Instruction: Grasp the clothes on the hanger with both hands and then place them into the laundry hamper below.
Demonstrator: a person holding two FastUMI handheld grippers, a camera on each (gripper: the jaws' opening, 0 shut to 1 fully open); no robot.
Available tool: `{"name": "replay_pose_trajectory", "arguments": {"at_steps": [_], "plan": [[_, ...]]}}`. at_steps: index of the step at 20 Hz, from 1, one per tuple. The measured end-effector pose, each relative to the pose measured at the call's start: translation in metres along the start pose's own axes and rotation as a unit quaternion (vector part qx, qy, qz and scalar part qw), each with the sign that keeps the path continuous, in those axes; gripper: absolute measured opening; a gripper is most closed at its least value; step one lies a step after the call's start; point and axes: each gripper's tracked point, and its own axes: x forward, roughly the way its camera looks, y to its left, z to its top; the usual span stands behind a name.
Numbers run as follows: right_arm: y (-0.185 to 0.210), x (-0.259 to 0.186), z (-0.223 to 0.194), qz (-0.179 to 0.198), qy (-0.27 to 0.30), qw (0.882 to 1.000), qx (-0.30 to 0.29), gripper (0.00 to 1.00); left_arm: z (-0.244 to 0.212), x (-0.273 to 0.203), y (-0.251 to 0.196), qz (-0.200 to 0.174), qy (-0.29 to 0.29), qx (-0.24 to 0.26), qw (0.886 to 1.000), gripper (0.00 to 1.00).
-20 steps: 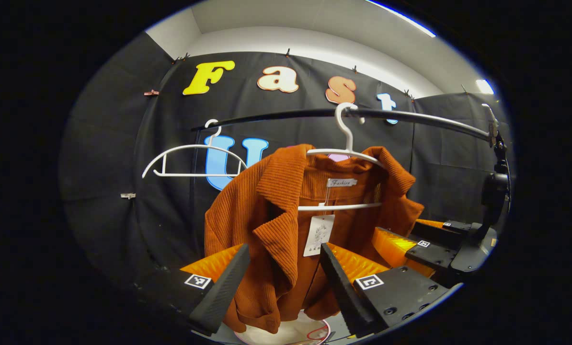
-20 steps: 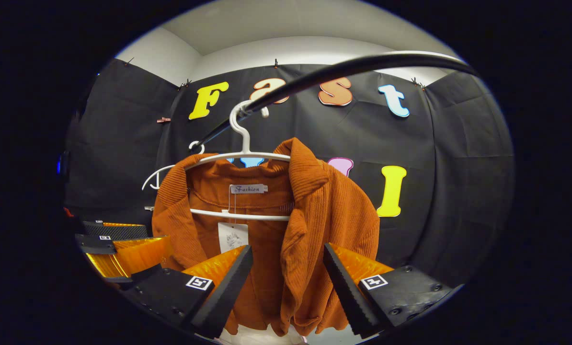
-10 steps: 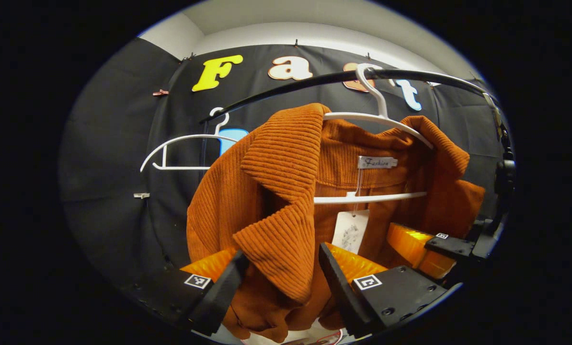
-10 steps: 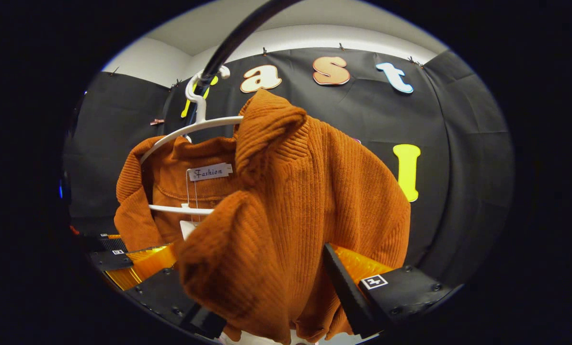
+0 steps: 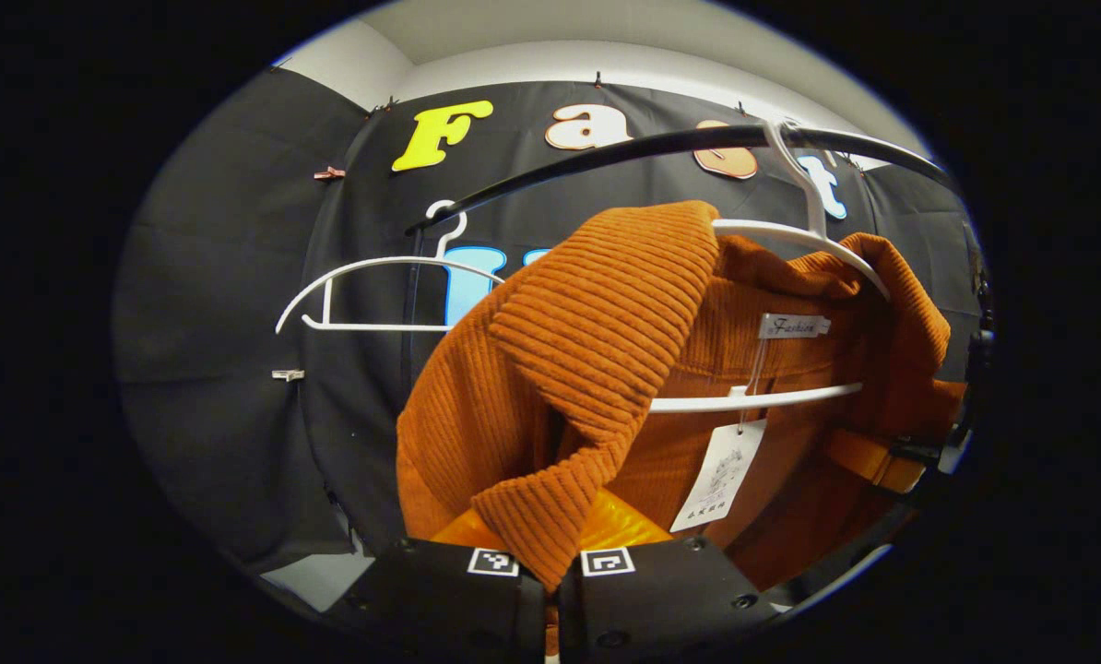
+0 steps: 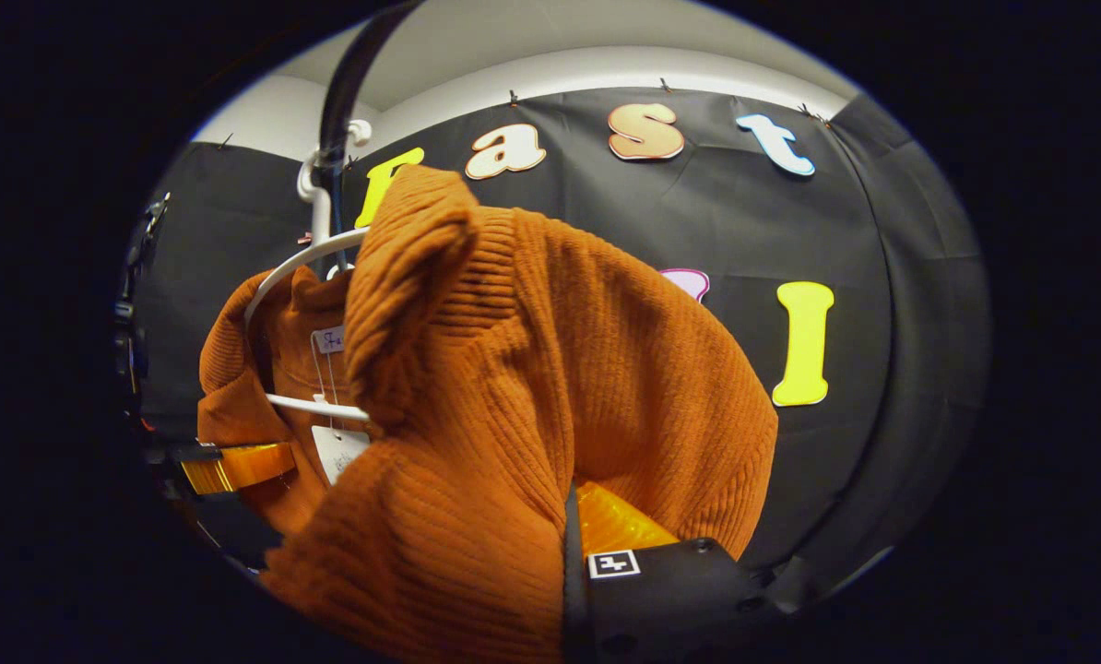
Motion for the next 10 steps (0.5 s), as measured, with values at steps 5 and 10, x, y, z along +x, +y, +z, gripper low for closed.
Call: {"name": "replay_pose_trajectory", "arguments": {"at_steps": [5,10], "plan": [[-0.012,-0.008,0.013,0.037,-0.013,0.999,0.037,0.14,0.015,-0.007,0.019,0.019,-0.009,0.033,0.999,0.1],[-0.041,-0.02,0.051,0.054,-0.052,0.994,0.077,0.14,0.041,-0.016,0.047,0.046,-0.043,0.064,0.996,0.1]]}}
